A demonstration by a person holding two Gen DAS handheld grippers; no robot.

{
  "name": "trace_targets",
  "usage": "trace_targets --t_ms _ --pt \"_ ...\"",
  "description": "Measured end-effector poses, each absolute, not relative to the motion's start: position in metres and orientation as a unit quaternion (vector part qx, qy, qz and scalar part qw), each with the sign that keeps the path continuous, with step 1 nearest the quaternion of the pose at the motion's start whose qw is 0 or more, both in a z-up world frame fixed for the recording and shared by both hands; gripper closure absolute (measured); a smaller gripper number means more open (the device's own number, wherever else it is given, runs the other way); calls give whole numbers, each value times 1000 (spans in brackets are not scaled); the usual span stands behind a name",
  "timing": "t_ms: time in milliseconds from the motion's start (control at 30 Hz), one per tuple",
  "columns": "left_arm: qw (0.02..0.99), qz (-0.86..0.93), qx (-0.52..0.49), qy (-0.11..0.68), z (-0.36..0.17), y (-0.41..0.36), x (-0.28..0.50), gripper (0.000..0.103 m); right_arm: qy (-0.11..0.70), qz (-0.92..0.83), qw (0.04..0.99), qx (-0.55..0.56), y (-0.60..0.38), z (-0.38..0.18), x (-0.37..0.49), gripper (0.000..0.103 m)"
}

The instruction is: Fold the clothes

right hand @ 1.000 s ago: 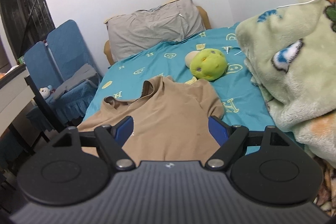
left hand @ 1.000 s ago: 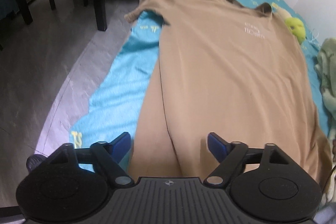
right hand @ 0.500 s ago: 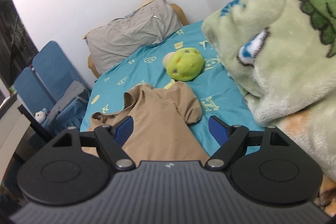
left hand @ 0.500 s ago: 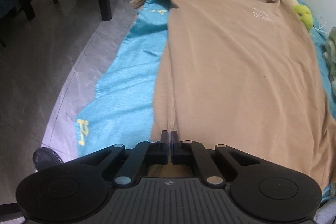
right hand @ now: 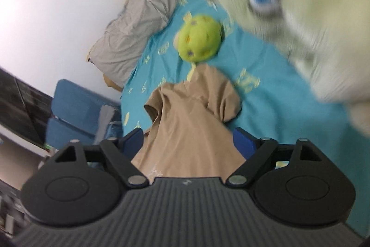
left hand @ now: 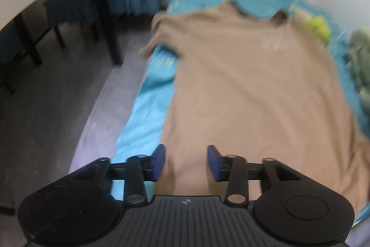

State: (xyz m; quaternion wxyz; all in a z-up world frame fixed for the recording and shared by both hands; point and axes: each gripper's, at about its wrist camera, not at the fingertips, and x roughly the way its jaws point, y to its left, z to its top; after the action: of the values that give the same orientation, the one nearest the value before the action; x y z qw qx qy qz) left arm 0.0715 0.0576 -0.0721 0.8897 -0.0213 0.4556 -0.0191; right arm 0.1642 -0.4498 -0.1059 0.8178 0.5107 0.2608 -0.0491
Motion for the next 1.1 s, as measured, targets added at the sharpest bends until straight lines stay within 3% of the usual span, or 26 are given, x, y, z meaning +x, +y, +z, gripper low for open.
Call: trace_targets --t_ms 267,567,600,633,667,700,733,900,1100 --pt "886 -23 -134 444 -92 63 92 50 260 -57 746 611 -459 -190 229 16" --pt "874 -26 -173 453 -118 75 119 50 173 -76 762 619 -474 -212 276 16" --pt "876 -30 -167 451 -119 72 121 50 175 -73 769 610 -474 -210 283 26" --pt "878 -35 -161 450 -120 69 124 50 185 -73 773 603 -475 -210 288 45" --pt "879 -39 -155 448 -121 67 126 50 195 -73 776 596 -476 -211 293 55" --pt "881 -42 -150 447 -121 64 127 50 206 -72 778 589 -476 -211 298 77" --pt "882 -42 -145 446 -122 61 127 50 207 -81 784 580 -477 -210 298 88" --pt "892 -46 -130 431 -117 55 129 52 154 -134 836 509 -474 -180 283 91" --pt "907 -38 -139 395 -100 64 123 52 110 -73 974 182 -352 -84 291 91"
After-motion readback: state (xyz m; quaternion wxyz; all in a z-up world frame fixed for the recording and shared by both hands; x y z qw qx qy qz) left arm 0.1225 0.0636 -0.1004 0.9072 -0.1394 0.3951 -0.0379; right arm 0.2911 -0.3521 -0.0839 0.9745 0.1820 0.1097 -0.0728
